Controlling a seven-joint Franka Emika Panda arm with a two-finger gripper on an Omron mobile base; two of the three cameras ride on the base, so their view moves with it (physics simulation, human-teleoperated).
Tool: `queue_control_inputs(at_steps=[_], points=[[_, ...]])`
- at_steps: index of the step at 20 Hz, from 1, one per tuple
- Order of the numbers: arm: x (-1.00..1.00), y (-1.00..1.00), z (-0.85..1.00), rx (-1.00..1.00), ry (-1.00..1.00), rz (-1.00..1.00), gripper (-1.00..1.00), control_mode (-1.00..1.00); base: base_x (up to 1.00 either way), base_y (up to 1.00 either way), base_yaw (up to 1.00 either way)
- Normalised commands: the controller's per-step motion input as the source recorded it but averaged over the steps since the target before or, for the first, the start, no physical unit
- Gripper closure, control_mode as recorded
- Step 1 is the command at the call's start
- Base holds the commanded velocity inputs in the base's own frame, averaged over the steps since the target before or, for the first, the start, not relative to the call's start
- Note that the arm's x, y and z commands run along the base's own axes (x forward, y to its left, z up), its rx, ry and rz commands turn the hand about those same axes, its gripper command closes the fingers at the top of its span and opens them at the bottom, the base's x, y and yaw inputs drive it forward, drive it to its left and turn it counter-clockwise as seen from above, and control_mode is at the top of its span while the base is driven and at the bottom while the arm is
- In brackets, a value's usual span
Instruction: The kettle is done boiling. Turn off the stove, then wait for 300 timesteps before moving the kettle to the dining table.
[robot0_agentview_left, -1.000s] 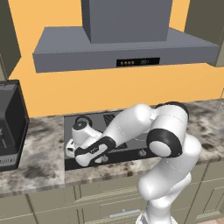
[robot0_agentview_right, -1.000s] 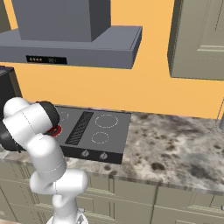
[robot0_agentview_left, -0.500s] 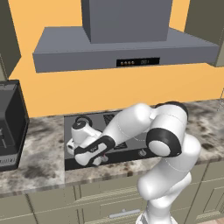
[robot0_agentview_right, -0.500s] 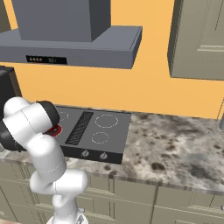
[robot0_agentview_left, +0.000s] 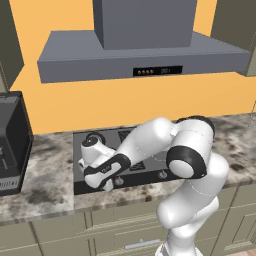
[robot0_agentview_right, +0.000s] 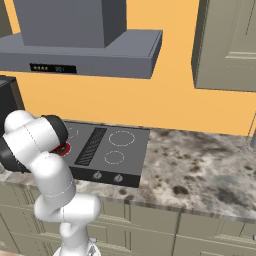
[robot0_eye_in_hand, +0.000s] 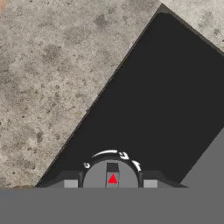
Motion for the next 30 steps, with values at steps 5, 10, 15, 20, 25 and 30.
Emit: queue_control_inputs(at_steps=[5,10,15,20,25,30], points=[[-0.16,0.0,-0.09,0.03,0.0,-0.26,1.0,-1.0,0.0,0.0,0.0],[-0.17,0.0,-0.08,0.02,0.0,-0.26,1.0,-1.0,0.0,0.0,0.0],[-0.2,0.0,-0.09,0.02,0.0,-0.27,1.0,-1.0,0.0,0.0,0.0],[-0.19,0.0,-0.06,0.02,0.0,-0.27,1.0,-1.0,0.0,0.0,0.0],[-0.21,0.0,-0.07,0.02,0.0,-0.27,1.0,-1.0,0.0,0.0,0.0],[-0.22,0.0,-0.05,0.03,0.0,-0.28,1.0,-1.0,0.0,0.0,0.0]])
